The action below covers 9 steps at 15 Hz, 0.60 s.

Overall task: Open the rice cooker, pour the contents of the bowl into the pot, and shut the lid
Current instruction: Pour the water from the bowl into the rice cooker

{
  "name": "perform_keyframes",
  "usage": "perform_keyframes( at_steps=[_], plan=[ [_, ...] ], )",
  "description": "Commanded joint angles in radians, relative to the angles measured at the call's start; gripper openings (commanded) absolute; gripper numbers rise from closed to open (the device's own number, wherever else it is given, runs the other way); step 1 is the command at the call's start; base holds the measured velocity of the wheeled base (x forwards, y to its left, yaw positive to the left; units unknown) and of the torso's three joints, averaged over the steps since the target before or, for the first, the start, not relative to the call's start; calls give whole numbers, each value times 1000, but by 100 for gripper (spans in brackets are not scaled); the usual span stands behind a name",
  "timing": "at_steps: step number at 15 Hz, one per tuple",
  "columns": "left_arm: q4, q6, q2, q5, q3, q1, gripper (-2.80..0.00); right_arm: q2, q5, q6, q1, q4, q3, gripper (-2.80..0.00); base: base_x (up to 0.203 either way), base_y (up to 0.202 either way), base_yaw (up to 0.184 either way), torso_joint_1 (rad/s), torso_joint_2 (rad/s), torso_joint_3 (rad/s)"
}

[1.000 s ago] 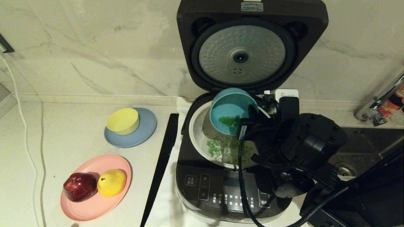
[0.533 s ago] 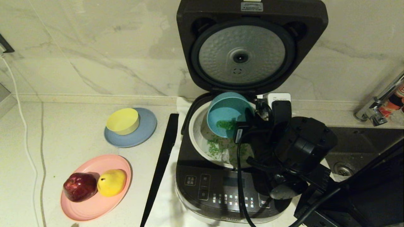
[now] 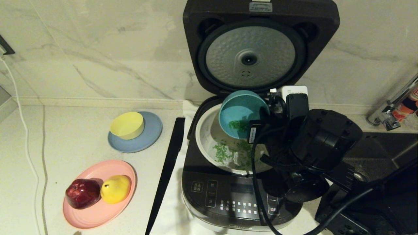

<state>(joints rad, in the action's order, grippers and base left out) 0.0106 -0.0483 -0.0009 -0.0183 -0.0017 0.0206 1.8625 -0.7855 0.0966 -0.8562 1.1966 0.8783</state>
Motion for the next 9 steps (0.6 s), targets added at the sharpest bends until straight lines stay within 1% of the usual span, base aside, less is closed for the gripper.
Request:
perform_keyframes(
  at_steps=[1, 3, 4, 6, 9],
  plan=[
    [0, -1, -1, 0, 0, 1, -280, -68, -6, -22, -1, -140, 30, -280, 0, 0, 0, 0, 0, 0],
    [0, -1, -1, 0, 0, 1, -280, -101, -3, -78, 0, -325, 94, -280, 0, 0, 0, 0, 0, 0],
    [0, -1, -1, 0, 0, -1, -280, -120, 1, -118, 2, -449, 141, -280, 0, 0, 0, 0, 0, 0],
    [0, -1, -1, 0, 0, -1, -280, -166, 35, -227, 6, -755, 252, -280, 0, 0, 0, 0, 0, 0],
    [0, -1, -1, 0, 0, 1, -280, -229, 145, -421, 22, -1260, 446, -280, 0, 0, 0, 0, 0, 0]
  ],
)
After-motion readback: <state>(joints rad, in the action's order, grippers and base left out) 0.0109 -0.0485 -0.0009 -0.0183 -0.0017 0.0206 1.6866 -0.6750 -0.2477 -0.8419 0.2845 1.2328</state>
